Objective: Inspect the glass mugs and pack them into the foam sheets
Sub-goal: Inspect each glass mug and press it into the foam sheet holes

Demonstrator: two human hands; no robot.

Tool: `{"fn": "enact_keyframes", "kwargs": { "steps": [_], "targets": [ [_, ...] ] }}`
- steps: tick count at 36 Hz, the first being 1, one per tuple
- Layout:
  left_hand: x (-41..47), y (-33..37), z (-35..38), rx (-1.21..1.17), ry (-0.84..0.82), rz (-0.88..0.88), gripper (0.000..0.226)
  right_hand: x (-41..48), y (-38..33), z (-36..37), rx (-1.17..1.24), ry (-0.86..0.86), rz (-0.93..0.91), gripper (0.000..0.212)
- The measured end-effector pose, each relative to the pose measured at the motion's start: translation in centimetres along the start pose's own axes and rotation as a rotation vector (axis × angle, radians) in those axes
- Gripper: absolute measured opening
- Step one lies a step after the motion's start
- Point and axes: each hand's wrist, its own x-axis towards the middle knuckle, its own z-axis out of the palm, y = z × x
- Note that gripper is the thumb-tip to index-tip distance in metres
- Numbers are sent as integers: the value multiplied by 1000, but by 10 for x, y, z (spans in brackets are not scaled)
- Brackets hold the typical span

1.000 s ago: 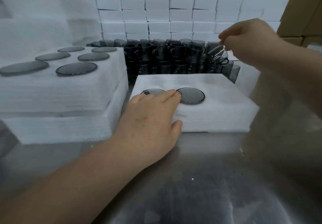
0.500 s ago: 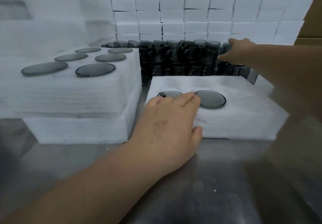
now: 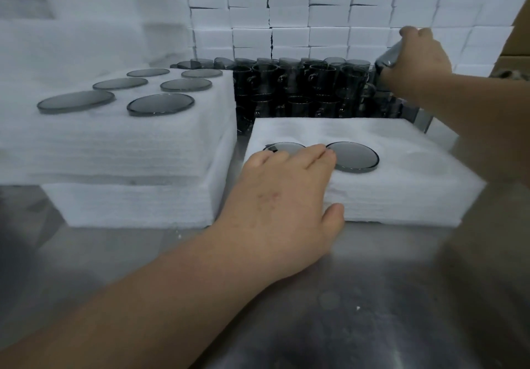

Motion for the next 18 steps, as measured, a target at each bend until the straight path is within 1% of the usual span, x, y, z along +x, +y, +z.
{"fn": "enact_keyframes", "kwargs": {
  "steps": [3,5,7,10,12,14,16,18],
  "targets": [
    [-1,2,-1,0,12,-13,65,-12,-9,-21,148,80,-77,63],
    [0,3,-2,-21,32,-27,69,-31,-16,-38,295,111,-131,66],
    [0,4,-5,-59,69,-50,69,-56,-22,-56,447,109,-186,67],
    [0,6,-10,-130,164,-85,67,-102,-29,-81,607,104,-287,65],
    [0,8,-13,-192,205,-127,69,-133,-32,-94,712,64,-349,66],
    [-1,8,-15,-239,246,-155,72,-161,-35,-103,768,-10,-419,68],
    [-3,7,-18,-273,289,-181,72,-185,-37,-109,844,-82,-487,66],
    [-4,6,-19,-285,309,-184,74,-202,-40,-112,944,-115,-532,64]
  ]
}}
